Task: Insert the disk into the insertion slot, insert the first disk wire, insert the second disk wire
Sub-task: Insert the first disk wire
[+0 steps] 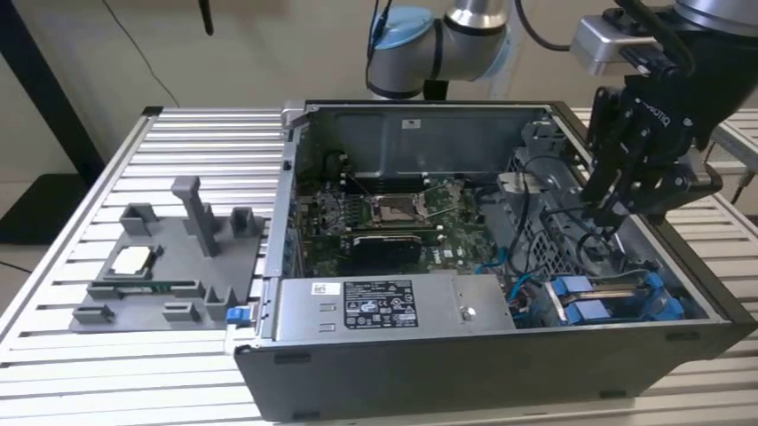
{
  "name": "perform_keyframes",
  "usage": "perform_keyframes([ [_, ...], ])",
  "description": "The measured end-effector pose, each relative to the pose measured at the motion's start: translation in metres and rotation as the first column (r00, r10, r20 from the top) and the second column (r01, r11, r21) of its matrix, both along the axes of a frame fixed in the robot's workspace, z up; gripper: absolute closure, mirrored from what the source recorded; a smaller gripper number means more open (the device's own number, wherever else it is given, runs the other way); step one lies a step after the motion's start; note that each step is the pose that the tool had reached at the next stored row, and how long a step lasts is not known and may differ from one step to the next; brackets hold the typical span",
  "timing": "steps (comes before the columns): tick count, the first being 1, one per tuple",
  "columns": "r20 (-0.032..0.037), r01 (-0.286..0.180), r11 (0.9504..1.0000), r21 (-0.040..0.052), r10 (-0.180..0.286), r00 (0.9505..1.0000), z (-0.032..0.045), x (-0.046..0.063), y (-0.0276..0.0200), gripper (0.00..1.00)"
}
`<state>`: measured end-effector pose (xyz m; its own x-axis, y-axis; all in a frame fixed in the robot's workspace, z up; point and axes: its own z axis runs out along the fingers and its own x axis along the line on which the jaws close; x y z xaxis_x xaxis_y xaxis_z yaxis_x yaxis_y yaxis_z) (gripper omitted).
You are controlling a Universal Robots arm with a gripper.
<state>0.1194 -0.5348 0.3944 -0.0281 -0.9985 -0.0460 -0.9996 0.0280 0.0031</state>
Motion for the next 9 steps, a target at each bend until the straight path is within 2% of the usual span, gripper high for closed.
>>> perform_keyframes([
  [3,0.0012,0.001,1.0,0.0087,-0.001,1.0,-0.002,0.0,0.0011,0.6],
  [6,0.0051,0.002,0.9997,0.0243,-0.002,1.0,-0.0031,0.0,0.0015,0.6],
  [7,0.0068,0.002,0.9996,0.0295,-0.002,1.0,-0.0036,0.0,0.0014,0.62],
  [8,0.0088,0.002,0.9994,0.0341,-0.002,1.0,-0.0042,0.0,0.0015,0.69],
  [9,0.0112,0.002,0.9993,0.0379,-0.002,0.9999,-0.0049,0.0,0.0015,0.69],
])
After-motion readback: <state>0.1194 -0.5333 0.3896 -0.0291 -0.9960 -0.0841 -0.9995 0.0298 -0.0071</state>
